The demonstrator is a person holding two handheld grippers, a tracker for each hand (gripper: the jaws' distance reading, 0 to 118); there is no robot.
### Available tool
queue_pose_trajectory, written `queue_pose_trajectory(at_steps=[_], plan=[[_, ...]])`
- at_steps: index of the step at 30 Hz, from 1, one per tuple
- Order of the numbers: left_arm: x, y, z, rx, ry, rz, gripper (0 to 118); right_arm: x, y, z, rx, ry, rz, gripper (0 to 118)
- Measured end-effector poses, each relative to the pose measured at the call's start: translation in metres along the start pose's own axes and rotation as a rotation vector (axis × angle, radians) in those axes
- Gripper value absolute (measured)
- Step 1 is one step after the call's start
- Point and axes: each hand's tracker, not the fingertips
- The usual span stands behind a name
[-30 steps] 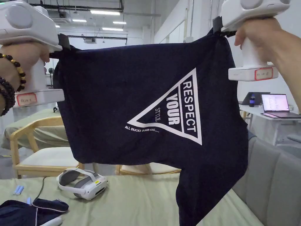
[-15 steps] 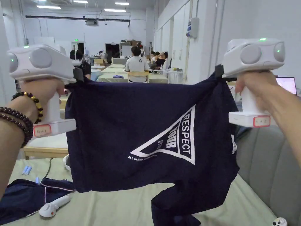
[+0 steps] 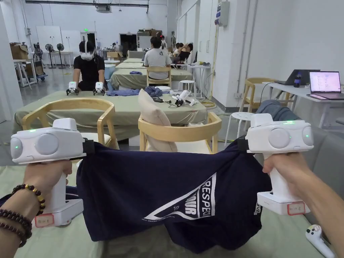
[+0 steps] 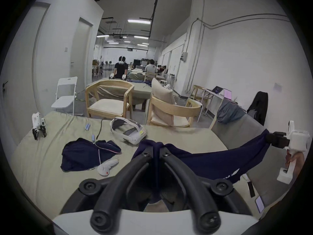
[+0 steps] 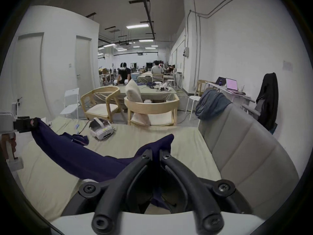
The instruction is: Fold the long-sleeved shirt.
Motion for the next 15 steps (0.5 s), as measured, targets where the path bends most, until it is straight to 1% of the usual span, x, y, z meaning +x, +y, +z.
queue_pose_trajectory(at_steps=[3,5,7,9,11,12,13,15], plan=[[0.004,-0.040,0.044,0.017,-0.015,-0.044,9,-0.006,-0.039,0.052,-0.006,0.036,0.061,4],[0.000,-0.072,0.070,-0.023,0.027,-0.105,9,-0.006,-0.073,0.079,-0.021,0.064,0.061,4],[-0.002,-0.110,0.103,-0.030,0.022,-0.082,9,-0.007,-0.110,0.108,-0.063,0.091,0.046,4],[-0.010,-0.149,0.130,-0.066,-0.013,-0.051,9,-0.010,-0.150,0.134,-0.103,0.118,0.066,4],[-0.013,-0.195,0.161,-0.084,0.008,-0.047,9,-0.006,-0.194,0.146,-0.176,0.145,0.081,4],[-0.016,-0.212,0.171,-0.120,0.013,-0.055,9,-0.007,-0.214,0.156,-0.203,0.158,0.076,4],[-0.020,-0.239,0.187,-0.191,0.015,-0.069,9,-0.008,-0.236,0.166,-0.251,0.175,0.089,4],[-0.027,-0.275,0.205,-0.287,0.030,-0.057,9,-0.010,-0.277,0.189,-0.351,0.193,0.082,4]])
